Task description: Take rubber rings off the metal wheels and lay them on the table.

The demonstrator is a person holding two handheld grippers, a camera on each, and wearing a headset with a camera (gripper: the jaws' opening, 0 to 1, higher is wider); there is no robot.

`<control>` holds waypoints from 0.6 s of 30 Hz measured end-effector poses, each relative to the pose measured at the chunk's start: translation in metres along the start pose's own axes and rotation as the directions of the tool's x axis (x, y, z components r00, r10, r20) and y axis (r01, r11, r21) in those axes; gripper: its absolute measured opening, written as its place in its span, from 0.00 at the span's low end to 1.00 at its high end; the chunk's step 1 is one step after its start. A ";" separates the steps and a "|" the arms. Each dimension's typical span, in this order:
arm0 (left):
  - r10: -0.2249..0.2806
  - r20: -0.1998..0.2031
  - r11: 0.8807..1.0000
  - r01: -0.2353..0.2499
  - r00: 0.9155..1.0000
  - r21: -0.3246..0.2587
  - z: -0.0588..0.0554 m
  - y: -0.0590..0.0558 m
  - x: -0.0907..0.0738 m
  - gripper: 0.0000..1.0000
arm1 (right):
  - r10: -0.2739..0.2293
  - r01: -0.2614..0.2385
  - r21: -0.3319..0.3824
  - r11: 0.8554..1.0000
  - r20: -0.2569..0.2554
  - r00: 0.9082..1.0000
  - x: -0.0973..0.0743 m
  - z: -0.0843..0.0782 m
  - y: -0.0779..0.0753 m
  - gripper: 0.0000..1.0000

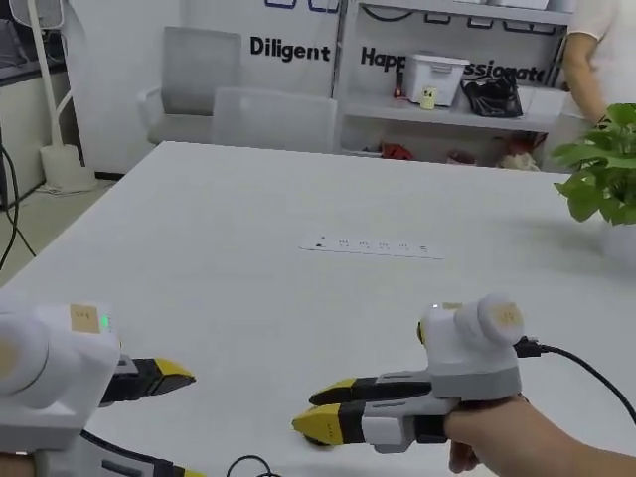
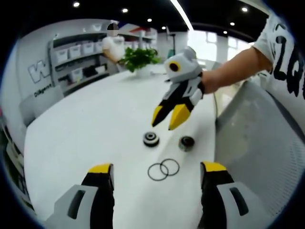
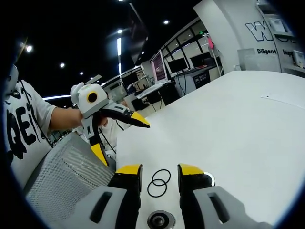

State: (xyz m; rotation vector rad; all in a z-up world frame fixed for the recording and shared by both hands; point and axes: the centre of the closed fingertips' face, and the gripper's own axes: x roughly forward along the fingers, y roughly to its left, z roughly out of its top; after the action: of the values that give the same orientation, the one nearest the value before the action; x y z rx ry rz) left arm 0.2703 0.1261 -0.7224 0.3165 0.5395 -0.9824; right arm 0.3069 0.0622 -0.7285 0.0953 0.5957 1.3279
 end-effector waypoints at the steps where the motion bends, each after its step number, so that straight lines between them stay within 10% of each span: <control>1: 0.001 0.001 1.000 -0.001 1.000 0.001 0.001 0.001 0.000 0.75 | -0.004 0.004 0.000 1.000 0.003 1.000 -0.002 0.001 -0.001 0.26; 18: 0.017 0.006 1.000 -0.017 1.000 0.008 0.007 0.016 0.005 0.75 | -0.057 0.057 -0.022 0.998 0.024 0.998 -0.020 0.007 -0.014 0.28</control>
State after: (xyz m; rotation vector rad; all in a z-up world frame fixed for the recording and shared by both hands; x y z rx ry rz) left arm 0.2879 0.1275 -0.7188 0.3243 0.5269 -0.9693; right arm 0.3200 0.0414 -0.7209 0.0744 0.5596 1.2764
